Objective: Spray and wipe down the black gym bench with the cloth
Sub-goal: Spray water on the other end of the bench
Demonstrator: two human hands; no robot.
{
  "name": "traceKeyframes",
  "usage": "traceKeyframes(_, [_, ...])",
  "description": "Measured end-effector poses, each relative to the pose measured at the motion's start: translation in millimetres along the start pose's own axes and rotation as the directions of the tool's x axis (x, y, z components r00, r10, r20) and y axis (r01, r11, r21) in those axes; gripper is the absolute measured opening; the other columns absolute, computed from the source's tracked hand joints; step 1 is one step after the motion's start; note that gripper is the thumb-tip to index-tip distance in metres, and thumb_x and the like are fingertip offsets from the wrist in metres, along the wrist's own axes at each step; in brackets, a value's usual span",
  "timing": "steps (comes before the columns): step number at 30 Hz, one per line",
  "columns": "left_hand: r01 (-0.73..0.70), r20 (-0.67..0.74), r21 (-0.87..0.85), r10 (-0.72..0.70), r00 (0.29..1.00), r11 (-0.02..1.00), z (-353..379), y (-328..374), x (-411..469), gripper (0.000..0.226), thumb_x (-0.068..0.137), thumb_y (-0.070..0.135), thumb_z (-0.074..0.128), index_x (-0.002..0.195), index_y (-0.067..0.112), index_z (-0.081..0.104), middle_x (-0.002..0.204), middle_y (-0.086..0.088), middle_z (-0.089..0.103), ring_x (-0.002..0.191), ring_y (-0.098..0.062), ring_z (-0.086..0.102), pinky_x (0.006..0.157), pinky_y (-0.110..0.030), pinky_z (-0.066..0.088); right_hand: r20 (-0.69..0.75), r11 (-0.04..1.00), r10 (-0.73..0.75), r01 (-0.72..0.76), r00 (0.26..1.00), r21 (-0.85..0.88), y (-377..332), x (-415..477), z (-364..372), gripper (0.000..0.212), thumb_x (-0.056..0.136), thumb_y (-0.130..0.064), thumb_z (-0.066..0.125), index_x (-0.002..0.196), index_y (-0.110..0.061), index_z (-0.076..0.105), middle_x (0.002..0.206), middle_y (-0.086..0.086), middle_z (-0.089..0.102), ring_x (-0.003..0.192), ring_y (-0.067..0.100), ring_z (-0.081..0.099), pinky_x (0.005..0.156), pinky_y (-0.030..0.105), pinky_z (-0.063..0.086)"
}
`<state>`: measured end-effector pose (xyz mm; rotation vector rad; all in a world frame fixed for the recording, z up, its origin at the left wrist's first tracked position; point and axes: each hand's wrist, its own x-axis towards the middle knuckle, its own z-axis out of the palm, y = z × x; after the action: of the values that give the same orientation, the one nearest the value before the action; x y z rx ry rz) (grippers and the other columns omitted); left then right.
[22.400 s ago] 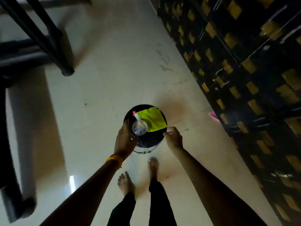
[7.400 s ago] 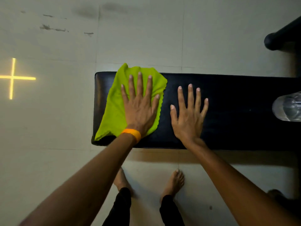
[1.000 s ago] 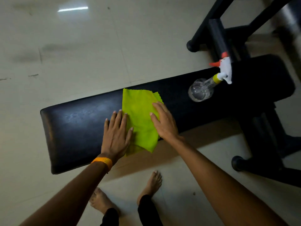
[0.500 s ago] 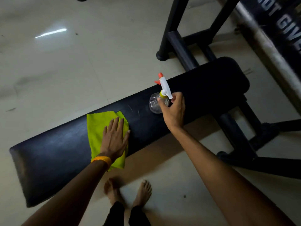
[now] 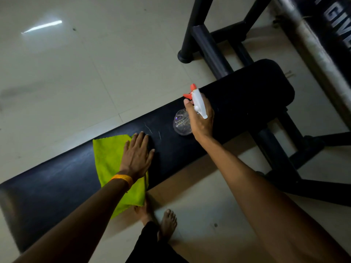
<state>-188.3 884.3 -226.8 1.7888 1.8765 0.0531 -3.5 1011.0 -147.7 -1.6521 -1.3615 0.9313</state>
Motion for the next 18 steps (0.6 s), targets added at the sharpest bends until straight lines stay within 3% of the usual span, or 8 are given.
traceKeyframes(3, [-0.017,0.007,0.041,0.017,1.000,0.999,4,-5,1,0.076,0.094,0.050,0.020,0.145,0.001,0.047,0.156,-0.022,0.042,0.145,-0.042,0.038,0.113,-0.062,0.033,-0.121,0.998,0.063,-0.066,0.991,-0.021,3,5,-15,0.016,0.086,-0.039,0.071,0.100,-0.037,0.066,0.102,-0.011,0.066,0.094,0.013,0.066,0.081,0.029,0.055])
traceKeyframes(6, [-0.009,-0.019,0.075,0.011,1.000,0.997,5,1,3,0.070,0.094,0.046,0.024,0.142,0.002,0.050,0.152,-0.022,0.046,0.144,-0.041,0.040,0.112,-0.067,0.030,-0.207,0.991,0.112,-0.124,0.972,-0.046,13,8,-41,0.021,0.087,-0.028,0.072,0.105,-0.019,0.068,0.104,-0.011,0.065,0.093,0.005,0.064,0.077,0.013,0.050])
traceKeyframes(9, [-0.057,-0.051,0.128,0.064,0.997,0.990,8,14,15,0.064,0.095,0.042,0.029,0.141,0.003,0.050,0.151,-0.020,0.047,0.144,-0.039,0.040,0.113,-0.068,0.028,-0.178,0.963,0.075,-0.117,0.981,-0.241,29,3,-71,0.014,0.089,-0.032,0.067,0.102,-0.028,0.065,0.106,-0.008,0.070,0.095,0.007,0.063,0.076,0.014,0.045])
traceKeyframes(11, [-0.099,-0.063,0.140,0.108,0.992,0.985,12,25,25,0.064,0.095,0.040,0.032,0.143,0.002,0.048,0.153,-0.021,0.045,0.145,-0.039,0.038,0.114,-0.068,0.028,-0.163,0.921,0.049,-0.108,0.985,-0.375,40,-7,-82,0.020,0.090,-0.034,0.066,0.109,-0.026,0.067,0.099,-0.009,0.073,0.091,0.012,0.065,0.075,0.020,0.040])
traceKeyframes(13, [-0.123,-0.066,0.124,0.132,0.989,0.985,19,36,37,0.066,0.095,0.040,0.033,0.148,0.002,0.042,0.158,-0.020,0.038,0.148,-0.038,0.033,0.116,-0.066,0.027,-0.147,0.915,0.103,-0.151,0.984,-0.374,51,-19,-84,0.025,0.091,-0.033,0.067,0.114,-0.023,0.071,0.094,-0.005,0.074,0.089,0.015,0.067,0.075,0.022,0.040])
traceKeyframes(18, [-0.055,-0.104,0.114,0.067,0.992,0.992,41,57,67,0.074,0.097,0.047,0.033,0.156,0.002,0.028,0.166,-0.017,0.022,0.155,-0.034,0.017,0.122,-0.063,0.014,-0.033,0.914,0.246,-0.243,0.969,-0.324,86,-42,-68,0.030,0.091,-0.041,0.065,0.121,-0.036,0.070,0.099,-0.006,0.076,0.094,0.017,0.069,0.082,0.036,0.053])
